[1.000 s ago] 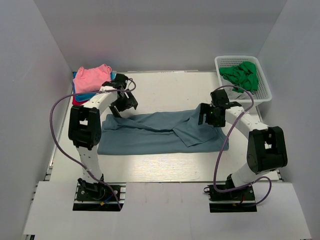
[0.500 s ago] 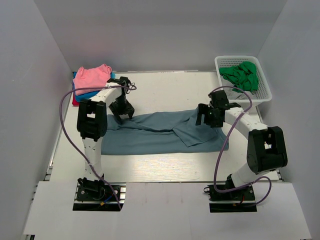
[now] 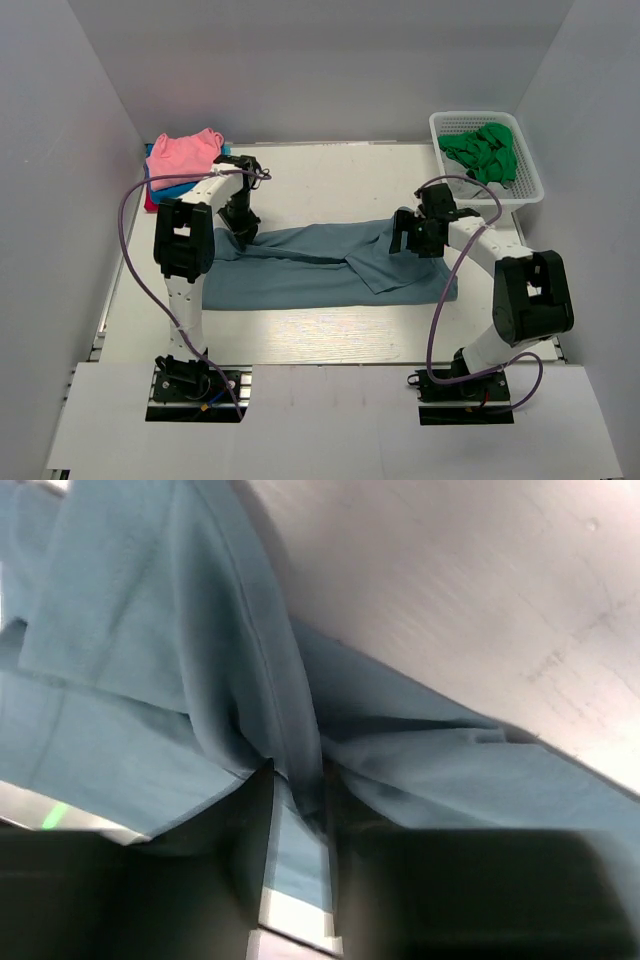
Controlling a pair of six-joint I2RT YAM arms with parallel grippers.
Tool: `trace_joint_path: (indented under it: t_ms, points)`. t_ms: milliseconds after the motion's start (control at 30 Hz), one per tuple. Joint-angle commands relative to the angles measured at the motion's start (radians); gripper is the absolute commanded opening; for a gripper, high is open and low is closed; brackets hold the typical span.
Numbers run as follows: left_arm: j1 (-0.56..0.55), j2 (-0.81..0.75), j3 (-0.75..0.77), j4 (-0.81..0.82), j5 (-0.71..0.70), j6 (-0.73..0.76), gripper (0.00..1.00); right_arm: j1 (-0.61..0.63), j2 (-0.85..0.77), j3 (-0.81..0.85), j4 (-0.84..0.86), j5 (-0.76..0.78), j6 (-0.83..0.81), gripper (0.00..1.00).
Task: Fold and stack the t-shirts
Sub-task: Fold the other side of the tshirt into a rectangle
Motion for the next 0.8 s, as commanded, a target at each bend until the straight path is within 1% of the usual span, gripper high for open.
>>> trace_joint_path:
  t_ms: [0, 67, 100, 267, 400, 567, 667, 733, 767]
  points:
    - [0.000, -0.063, 0.041, -0.040, -0.056, -0.016, 0.28, 0.001, 0.018, 0.000, 0.032, -0.028, -0.001, 0.89]
    - [0.000, -0.063, 0.064, -0.054, -0.069, -0.025, 0.20, 0.000, 0.024, 0.003, 0.035, -0.034, 0.001, 0.89]
    - [0.000, -0.072, 0.064, -0.066, -0.081, -0.025, 0.15, 0.000, 0.026, 0.005, 0.035, -0.036, -0.001, 0.89]
    - [0.000, -0.104, 0.048, -0.112, -0.121, -0.048, 0.13, 0.000, 0.033, 0.008, 0.035, -0.042, -0.002, 0.89]
    - [0.000, -0.185, -0.041, -0.112, -0.121, -0.086, 0.13, 0.000, 0.041, 0.009, 0.038, -0.045, -0.001, 0.89]
    - [0.000, -0.314, -0.221, -0.112, -0.130, -0.172, 0.13, 0.001, 0.050, 0.002, 0.041, -0.054, -0.003, 0.89]
    - [0.000, -0.363, -0.310, -0.103, -0.107, -0.185, 0.20, 0.001, 0.055, 0.002, 0.053, -0.059, -0.004, 0.89]
    - [-0.009, -0.388, -0.365, -0.092, -0.081, -0.203, 0.20, 0.000, 0.066, 0.003, 0.054, -0.062, -0.004, 0.89]
    - [-0.009, -0.397, -0.379, -0.092, -0.070, -0.203, 0.26, 0.001, 0.069, 0.003, 0.057, -0.062, -0.006, 0.89]
